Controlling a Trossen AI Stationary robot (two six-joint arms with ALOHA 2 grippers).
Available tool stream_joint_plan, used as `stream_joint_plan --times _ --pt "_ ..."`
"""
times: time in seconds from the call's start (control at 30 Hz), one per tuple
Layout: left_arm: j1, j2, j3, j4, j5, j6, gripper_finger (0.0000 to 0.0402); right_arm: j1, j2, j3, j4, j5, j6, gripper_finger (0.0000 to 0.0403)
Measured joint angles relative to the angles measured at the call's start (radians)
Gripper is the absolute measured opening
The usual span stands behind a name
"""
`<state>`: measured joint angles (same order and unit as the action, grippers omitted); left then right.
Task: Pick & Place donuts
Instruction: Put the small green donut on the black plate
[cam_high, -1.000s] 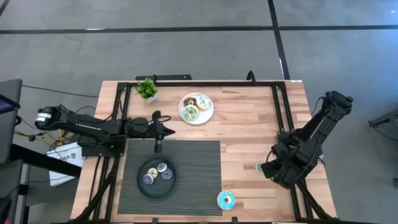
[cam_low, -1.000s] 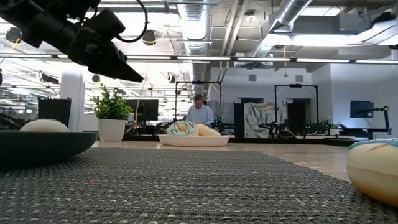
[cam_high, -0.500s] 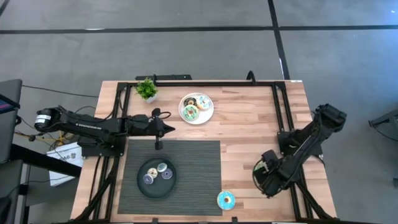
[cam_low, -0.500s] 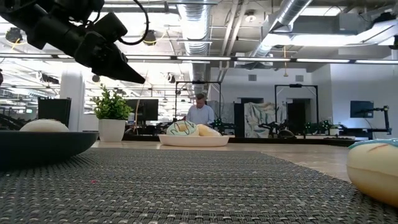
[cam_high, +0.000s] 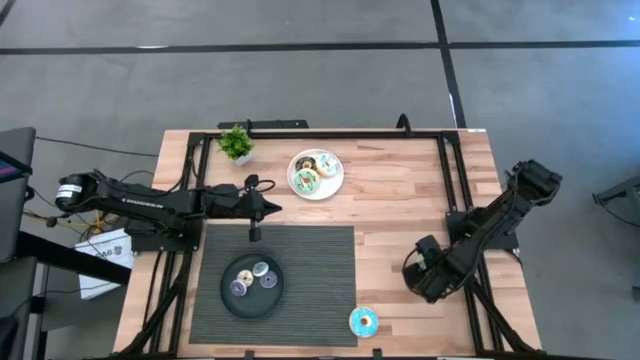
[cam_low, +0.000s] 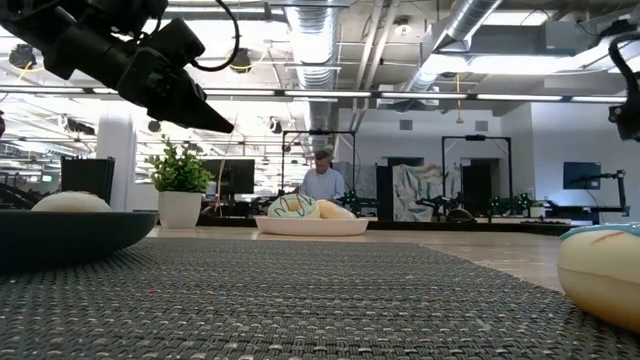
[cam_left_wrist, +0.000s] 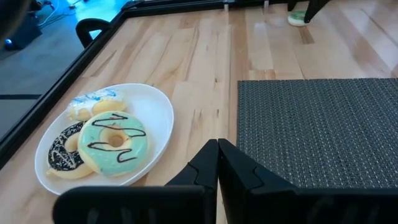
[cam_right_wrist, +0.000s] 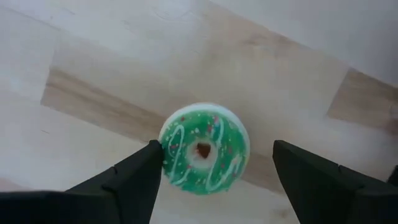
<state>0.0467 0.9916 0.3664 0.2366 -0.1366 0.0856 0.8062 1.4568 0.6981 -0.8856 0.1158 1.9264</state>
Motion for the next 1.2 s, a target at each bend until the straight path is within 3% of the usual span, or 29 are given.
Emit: stream_joint_plan --times 0.2,0.77,1.2 --pt "0.0 0.0 0.0 -0.002 0.0 -0.004 0.0 0.01 -0.032 -0.042 0.059 0.014 0.027 0.0295" --pt "0.0 0.0 0.0 -0.001 0.0 -0.017 0.0 -0.01 0.032 -0.041 0.084 0.018 -0.011 0.0289" --pt "0.0 0.0 0.0 -0.001 0.0 -0.018 0.0 -0.01 0.033 -0.041 0.088 0.014 -0.015 0.0201"
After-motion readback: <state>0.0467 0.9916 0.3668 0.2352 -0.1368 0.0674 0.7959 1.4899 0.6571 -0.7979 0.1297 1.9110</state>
